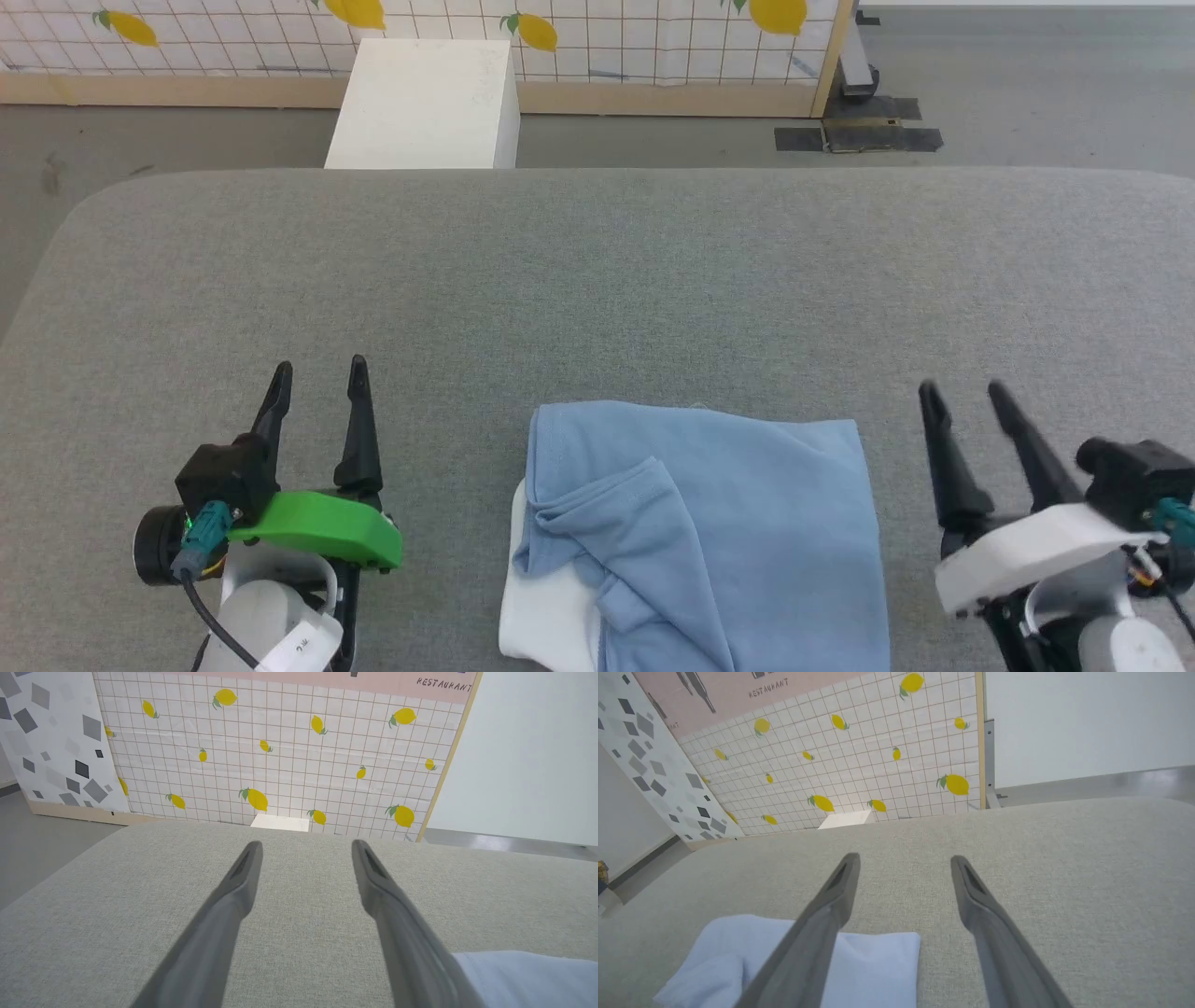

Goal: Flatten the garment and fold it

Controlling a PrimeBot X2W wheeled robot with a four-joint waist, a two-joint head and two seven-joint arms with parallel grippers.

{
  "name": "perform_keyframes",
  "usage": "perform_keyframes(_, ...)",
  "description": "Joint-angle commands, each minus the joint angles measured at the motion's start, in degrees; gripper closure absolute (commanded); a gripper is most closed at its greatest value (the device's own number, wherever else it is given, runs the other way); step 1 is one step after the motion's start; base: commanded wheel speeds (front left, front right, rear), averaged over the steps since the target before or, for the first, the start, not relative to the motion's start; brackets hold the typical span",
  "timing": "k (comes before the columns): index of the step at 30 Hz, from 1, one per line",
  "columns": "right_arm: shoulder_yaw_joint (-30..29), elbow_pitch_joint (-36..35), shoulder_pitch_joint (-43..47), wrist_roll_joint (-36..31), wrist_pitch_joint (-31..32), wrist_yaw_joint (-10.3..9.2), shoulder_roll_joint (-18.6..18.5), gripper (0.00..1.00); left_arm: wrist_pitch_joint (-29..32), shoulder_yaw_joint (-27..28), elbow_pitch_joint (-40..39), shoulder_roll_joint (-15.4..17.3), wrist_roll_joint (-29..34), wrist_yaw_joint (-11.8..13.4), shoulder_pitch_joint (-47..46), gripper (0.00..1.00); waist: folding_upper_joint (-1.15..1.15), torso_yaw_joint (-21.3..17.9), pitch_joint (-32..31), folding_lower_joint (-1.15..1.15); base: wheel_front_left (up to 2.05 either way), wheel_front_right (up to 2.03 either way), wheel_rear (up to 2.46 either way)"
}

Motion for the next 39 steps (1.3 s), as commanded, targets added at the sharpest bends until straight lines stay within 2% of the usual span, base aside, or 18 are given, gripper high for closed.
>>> perform_keyframes(1, -0.08, 1.23, 0.98, 0.03, 1.49, -0.08, 0.08, 0.00, -0.26, 0.09, -0.12, 0.10, 0.28, -0.13, 0.03, 0.00, 0.00, 0.03, 0.01, 0.00, 0.00, 0.00, 0.00)
perform_keyframes(7, 0.14, 8.76, 2.24, 4.03, 12.38, -0.08, 0.08, 0.00, -0.26, -0.19, 0.07, -0.13, 0.37, -0.36, -0.08, 0.00, 0.00, 0.57, 0.16, 0.00, 0.00, 0.00, 0.00)
perform_keyframes(10, 0.64, 12.73, 1.92, 9.69, 16.56, -0.08, 0.08, 0.00, -0.26, -0.08, 0.24, -0.18, 0.42, -0.47, -0.03, 0.00, 0.00, 0.92, 0.16, 0.00, 0.00, 0.00, 0.00)
perform_keyframes(19, 4.66, 24.68, -2.62, 20.62, 21.88, -0.08, 0.08, 0.00, -0.26, -0.06, 0.89, -0.38, 0.73, -0.69, 0.26, 0.00, 0.00, 1.83, -0.20, 0.00, 0.00, 0.00, 0.00)
perform_keyframes(20, 5.23, 25.58, -3.12, 21.07, 22.02, -0.08, 0.08, 0.06, -0.26, -0.10, 0.98, -0.39, 0.76, -0.71, 0.27, 0.00, 0.00, 1.92, -0.28, 0.00, 0.00, 0.00, 0.00)
perform_keyframes(22, 6.17, 27.19, -4.09, 20.81, 22.01, -0.08, 0.08, 0.65, -0.26, -0.15, 1.19, -0.43, 0.87, -0.76, 0.28, 0.00, 0.00, 2.15, -0.47, 0.00, 0.00, 0.00, 0.00)
perform_keyframes(24, 6.81, 27.96, -4.82, 20.69, 22.07, -0.08, 0.08, 1.00, -0.26, -0.19, 1.31, -0.47, 0.94, -0.77, 0.36, 0.00, 0.00, 2.32, -0.65, 0.00, 0.00, 0.00, 0.00)
perform_keyframes(27, 7.47, 26.94, -5.88, 18.28, 21.76, -0.08, 0.08, 1.00, -0.26, -0.08, 1.30, -0.53, 0.99, -0.64, 0.71, 0.00, 0.00, 2.18, -0.92, 0.00, 0.00, 0.00, 0.00)
perform_keyframes(30, 7.51, 23.29, -7.53, 11.60, 21.13, -0.08, 0.08, 1.00, -0.26, 0.33, 1.15, -0.56, 0.91, -0.48, 1.14, 0.00, 0.00, 1.52, -1.04, 0.00, 0.00, 0.00, 0.00)
perform_keyframes(31, 8.01, 19.54, -8.97, 5.29, 21.88, -0.08, 0.08, 1.00, -0.26, 0.65, 0.95, -0.55, 0.85, -0.42, 1.45, 0.00, 0.00, 0.80, -1.07, 0.00, 0.00, 0.00, 0.00)
perform_keyframes(35, 11.62, 11.10, -12.76, -8.80, 25.58, -0.08, -0.35, 1.00, -0.26, 0.85, 0.32, -0.63, 0.76, -0.33, 1.96, 0.00, 0.00, -1.35, -0.79, 0.00, 0.00, 0.00, 0.00)
perform_keyframes(39, 16.88, 6.51, -16.85, -15.48, 28.74, -0.08, -6.29, 1.00, -0.26, 1.22, -0.45, -0.69, 0.67, -0.10, 2.21, 0.00, 0.00, -4.49, -0.09, 0.00, 0.00, 0.00, 0.00)
